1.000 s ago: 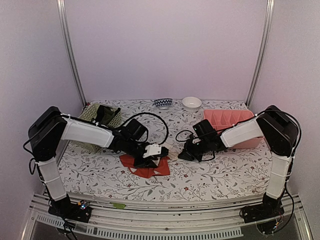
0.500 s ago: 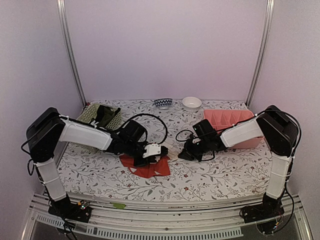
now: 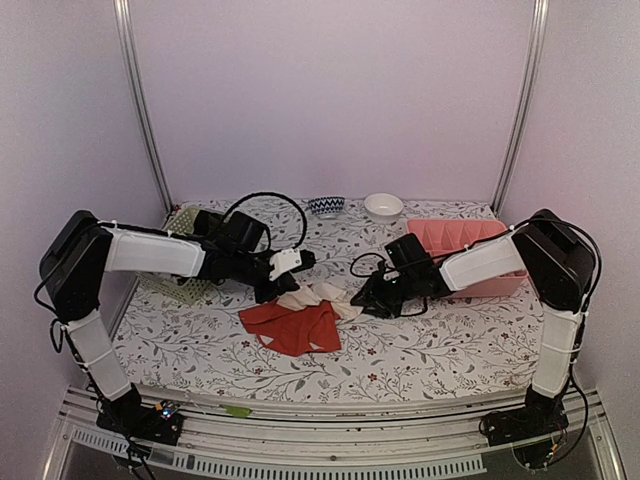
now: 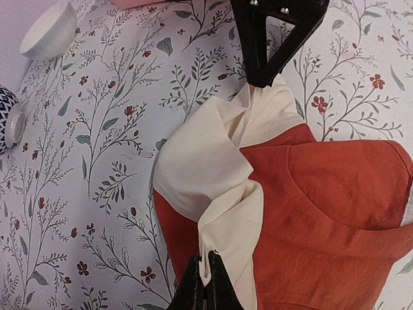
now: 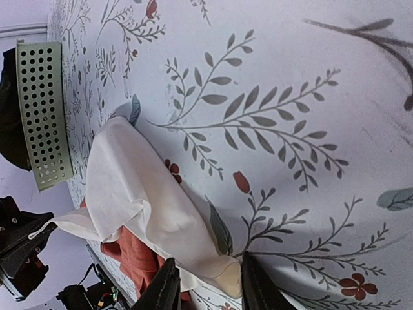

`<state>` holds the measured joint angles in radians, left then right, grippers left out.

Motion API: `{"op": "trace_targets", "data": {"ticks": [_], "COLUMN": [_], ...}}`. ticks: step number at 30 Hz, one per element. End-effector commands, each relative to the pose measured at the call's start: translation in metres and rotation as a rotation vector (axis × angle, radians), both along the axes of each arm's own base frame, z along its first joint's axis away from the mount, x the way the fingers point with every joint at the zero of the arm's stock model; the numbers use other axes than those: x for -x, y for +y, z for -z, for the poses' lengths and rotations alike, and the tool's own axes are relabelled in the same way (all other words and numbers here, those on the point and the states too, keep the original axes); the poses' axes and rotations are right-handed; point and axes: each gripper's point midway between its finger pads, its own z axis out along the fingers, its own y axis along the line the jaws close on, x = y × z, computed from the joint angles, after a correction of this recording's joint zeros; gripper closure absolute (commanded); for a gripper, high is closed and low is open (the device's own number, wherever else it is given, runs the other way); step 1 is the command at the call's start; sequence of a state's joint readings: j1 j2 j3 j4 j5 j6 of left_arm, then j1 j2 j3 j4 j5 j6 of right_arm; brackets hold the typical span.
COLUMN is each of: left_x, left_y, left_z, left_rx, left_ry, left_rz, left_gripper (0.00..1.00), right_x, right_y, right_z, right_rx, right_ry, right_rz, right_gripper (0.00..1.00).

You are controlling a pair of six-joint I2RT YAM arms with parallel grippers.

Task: Roll the underwear
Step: Pick up the underwear from the center of the board.

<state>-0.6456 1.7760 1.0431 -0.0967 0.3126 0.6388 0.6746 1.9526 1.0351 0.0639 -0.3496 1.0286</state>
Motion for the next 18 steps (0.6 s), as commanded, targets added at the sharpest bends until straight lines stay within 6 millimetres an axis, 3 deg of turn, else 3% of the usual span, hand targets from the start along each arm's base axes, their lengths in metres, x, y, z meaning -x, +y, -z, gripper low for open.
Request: {"op": "trace_targets", "data": {"ticks": [1,3,6,10,13,18], "left_x": [-0.009,-0.014,-0.020,-0.031,-0.047,-0.078], "left_y": [0.001,0.004,0.006,0.014,0.029,0.060], "left_z": [-0.002,-0.004,-0.011,-0.029,-0.051,-0.103], "left_rx": [0.028,0.036,0.054,0.086,0.120,0.212], "left_ry": [0.040,0.047,0.057,0.065,0.088,0.055], "left_rz": [-0.018,-0.033,-0.051,-0.089,-0.144,-0.211], "left_gripper": [1.00,1.00,1.00,1.00,1.00,1.00], "right_x": [0.001,0.002,0.003,-0.004,-0.021,-0.059], "right_y": [-0.012,-0.009,-0.010,-0.024,-0.043,-0.078], "right_z": [0.034,0.036,0.036,0.020,-0.016,-0.099], "right_rx": [0.075,0.071,0.072,0.097,0.134,0.187], "right_ry": [0.065,0.071,0.071,0.028,-0.071,-0.284], "right_rz": [0.012,0.002,-0.005,0.023,0.064,0.110], "right_gripper": [0.68,0.77,1.00,1.00,1.00,1.00]}}
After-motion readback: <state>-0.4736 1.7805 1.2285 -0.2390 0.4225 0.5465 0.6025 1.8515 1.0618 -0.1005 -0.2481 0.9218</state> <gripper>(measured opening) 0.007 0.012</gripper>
